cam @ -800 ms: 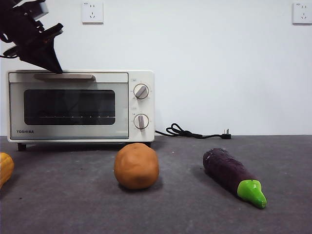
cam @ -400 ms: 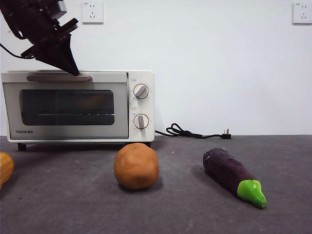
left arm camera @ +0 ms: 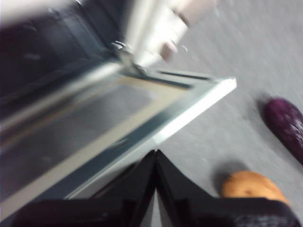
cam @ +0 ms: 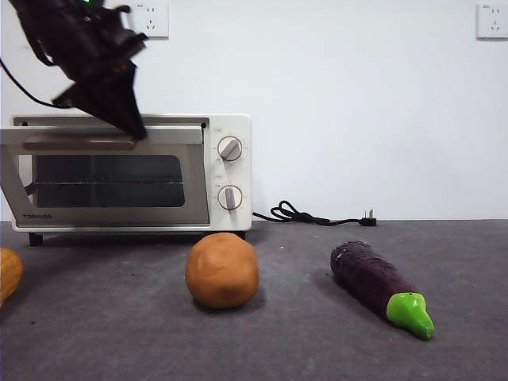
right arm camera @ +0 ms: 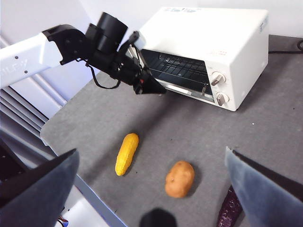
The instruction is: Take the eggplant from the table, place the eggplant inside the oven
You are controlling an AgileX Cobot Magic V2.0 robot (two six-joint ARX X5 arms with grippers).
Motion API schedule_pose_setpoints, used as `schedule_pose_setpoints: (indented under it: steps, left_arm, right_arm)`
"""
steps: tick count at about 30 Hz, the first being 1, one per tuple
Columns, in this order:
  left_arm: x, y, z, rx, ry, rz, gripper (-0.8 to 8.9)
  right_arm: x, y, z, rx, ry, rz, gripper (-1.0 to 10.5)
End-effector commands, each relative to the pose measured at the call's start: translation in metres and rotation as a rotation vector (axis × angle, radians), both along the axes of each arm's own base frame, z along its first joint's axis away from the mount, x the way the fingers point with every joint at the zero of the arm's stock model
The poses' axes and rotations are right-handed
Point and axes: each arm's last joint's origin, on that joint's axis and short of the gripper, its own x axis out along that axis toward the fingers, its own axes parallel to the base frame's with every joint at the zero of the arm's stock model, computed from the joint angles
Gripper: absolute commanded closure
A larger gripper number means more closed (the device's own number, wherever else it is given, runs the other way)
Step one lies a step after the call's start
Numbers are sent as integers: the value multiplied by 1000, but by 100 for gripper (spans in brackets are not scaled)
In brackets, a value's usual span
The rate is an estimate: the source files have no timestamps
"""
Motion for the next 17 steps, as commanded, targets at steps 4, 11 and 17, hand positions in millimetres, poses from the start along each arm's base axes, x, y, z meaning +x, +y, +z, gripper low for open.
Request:
schedule_pose_setpoints:
  steps: [4,11,17]
  left_arm:
    - [-10,-5,16,-12,-63,-21,819]
    - [-32,-2,49,-50,-157,-28,819]
    - [-61,5,84,-81,-263,-13,819]
  right_arm:
    - [5,2,0,-7,-3,6,380]
    - [10,4,-2,-12,10,6,380]
    - [13,5,-3,-13,16,7,380]
